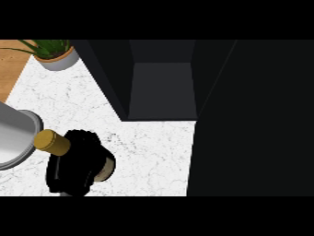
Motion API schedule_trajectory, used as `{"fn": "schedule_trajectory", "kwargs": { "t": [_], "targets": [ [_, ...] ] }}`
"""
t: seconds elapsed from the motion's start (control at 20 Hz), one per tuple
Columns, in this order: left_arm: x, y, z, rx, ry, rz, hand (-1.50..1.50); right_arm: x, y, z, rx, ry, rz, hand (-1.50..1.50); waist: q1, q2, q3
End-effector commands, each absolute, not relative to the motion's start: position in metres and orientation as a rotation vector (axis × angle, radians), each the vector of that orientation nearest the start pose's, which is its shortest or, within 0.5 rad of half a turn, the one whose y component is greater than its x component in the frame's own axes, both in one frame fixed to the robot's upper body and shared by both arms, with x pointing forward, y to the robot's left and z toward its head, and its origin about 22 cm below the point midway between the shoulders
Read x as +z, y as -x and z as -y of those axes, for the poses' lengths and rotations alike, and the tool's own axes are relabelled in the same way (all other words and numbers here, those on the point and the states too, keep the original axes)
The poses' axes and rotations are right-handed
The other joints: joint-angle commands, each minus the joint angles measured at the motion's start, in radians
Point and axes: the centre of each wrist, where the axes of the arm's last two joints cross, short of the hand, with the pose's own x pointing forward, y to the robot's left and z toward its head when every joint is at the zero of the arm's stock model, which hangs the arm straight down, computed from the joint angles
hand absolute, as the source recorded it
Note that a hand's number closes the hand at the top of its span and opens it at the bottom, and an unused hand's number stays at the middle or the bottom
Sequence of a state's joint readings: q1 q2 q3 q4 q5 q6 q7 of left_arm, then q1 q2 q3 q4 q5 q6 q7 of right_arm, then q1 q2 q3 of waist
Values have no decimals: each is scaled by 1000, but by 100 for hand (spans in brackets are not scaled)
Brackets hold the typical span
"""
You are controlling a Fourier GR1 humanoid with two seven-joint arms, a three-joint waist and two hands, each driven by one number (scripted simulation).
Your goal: Pick up the wine, place it into the cabinet and close the cabinet
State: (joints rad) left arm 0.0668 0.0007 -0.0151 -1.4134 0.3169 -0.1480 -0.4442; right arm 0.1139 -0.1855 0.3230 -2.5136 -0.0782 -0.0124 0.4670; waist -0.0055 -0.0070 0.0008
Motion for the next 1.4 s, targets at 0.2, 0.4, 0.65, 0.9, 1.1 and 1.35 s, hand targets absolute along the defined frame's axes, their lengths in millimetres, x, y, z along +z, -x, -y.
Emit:
{"fn": "schedule_trajectory", "kwargs": {
  "t": [0.2, 0.4, 0.65, 0.9, 1.1, 1.35],
  "targets": [
    [20, -227, -172, 225, 297, 1832, 150, 199, -89, 214, 299, -344, 1914, -150, -10, 0, 1],
    [40, -244, -145, 237, 306, 1806, 150, 210, -82, 218, 317, -335, 1934, -150, -16, 3, 0],
    [52, -266, -116, 247, 298, 1722, 150, 204, -93, 210, 304, -360, 1929, -150, -16, 6, -1],
    [56, -290, -120, 256, 213, 1717, 150, 208, -83, 215, 310, -359, 1922, -150, -16, 5, 0],
    [67, -307, -92, 243, 186, 1710, 150, 205, -89, 207, 288, -353, 1938, -150, -18, 6, -1],
    [39, -315, -92, 223, 123, 1699, 150, 205, -85, 219, 327, -340, 1925, -150, -23, 7, -1]
  ]
}}
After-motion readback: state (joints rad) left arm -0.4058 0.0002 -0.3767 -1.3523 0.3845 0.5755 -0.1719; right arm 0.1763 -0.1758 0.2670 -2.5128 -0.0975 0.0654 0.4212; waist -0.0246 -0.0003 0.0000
